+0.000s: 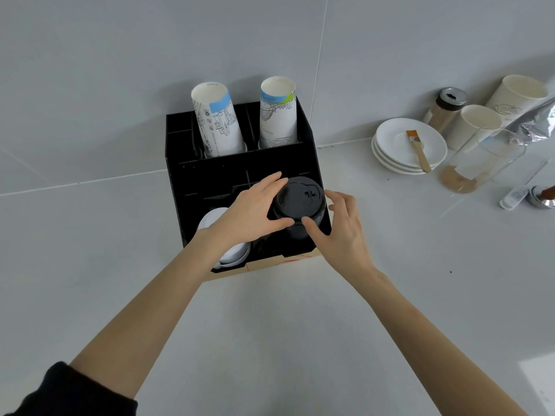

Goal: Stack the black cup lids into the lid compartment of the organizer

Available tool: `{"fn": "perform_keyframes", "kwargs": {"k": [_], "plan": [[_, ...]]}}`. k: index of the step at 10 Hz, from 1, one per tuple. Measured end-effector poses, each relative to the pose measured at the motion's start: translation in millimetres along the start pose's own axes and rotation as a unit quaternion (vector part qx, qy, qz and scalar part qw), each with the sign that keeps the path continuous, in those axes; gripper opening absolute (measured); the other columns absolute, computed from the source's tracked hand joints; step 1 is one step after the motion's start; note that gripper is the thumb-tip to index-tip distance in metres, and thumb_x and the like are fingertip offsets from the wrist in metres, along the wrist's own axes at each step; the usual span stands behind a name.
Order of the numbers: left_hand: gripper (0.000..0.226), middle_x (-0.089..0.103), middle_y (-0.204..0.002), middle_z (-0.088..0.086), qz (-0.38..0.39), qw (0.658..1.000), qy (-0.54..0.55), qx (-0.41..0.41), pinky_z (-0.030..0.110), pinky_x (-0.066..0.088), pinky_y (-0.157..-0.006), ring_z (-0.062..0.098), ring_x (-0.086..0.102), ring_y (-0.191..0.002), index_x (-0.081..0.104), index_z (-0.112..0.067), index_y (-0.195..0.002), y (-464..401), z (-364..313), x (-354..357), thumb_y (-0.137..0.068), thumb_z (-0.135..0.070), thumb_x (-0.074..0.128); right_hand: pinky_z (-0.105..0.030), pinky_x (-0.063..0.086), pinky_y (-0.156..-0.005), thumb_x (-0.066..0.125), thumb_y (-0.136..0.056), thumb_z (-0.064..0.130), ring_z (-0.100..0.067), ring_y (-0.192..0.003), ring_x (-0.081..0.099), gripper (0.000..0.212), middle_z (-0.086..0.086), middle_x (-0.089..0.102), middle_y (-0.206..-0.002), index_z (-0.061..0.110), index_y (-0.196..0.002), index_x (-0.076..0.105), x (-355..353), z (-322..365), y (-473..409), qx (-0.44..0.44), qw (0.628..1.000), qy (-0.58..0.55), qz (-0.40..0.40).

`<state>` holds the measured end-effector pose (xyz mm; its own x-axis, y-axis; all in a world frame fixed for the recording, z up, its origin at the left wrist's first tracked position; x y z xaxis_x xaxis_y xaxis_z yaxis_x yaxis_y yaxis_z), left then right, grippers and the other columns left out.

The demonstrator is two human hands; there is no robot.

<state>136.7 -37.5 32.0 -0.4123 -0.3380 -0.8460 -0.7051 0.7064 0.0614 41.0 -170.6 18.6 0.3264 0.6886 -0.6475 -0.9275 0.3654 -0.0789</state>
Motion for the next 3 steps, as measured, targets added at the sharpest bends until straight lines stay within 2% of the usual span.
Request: {"fn": "perform_keyframes", "kwargs": {"k": [1, 2, 3], "plan": [[0.075, 0.018, -0.152, 0.01, -0.008, 1.0, -0.021, -0.008, 0.042, 0.02, -0.114, 0.023, 0.02, -0.139, 0.02, -0.01, -0.138, 4.1, -4.5, -5.2, -0.08, -0.038, 0.06, -0.041, 0.035, -0.101, 0.06, -0.082, 0.028, -0.027, -0.122, 0.038, 0.056, -0.01, 0.038, -0.135, 0.012, -0.13, 0.034, -6.7, 3.8, -0.8, -0.029, 0.999, 0.034, 0.021], [0.071, 0.018, -0.152, 0.012, -0.053, 0.997, -0.049, -0.041, 0.047, 0.017, -0.115, 0.025, 0.016, -0.14, 0.016, -0.01, -0.138, 10.6, -8.0, -21.7, -0.085, -0.042, 0.051, -0.043, 0.027, -0.105, 0.056, -0.084, 0.033, -0.027, -0.132, 0.027, 0.059, -0.008, 0.029, -0.146, 0.014, -0.134, 0.029, -17.3, 15.0, -8.9, -0.076, 0.99, 0.106, 0.058], [0.072, 0.016, -0.152, 0.013, -0.058, 0.992, -0.085, -0.072, 0.048, 0.014, -0.115, 0.027, 0.014, -0.14, 0.013, -0.009, -0.139, 15.5, -11.0, -32.0, -0.086, -0.044, 0.047, -0.045, 0.022, -0.109, 0.054, -0.085, 0.034, -0.028, -0.136, 0.02, 0.063, -0.009, 0.022, -0.15, 0.015, -0.137, 0.023, -24.3, 26.4, -13.2, -0.095, 0.979, 0.161, 0.083]]}}
Point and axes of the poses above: each hand's wrist, its own y-axis away from the middle knuckle, its own x-axis out of the palm, z = x × y, the point moved 2 cm from there along -y, towards the middle knuckle
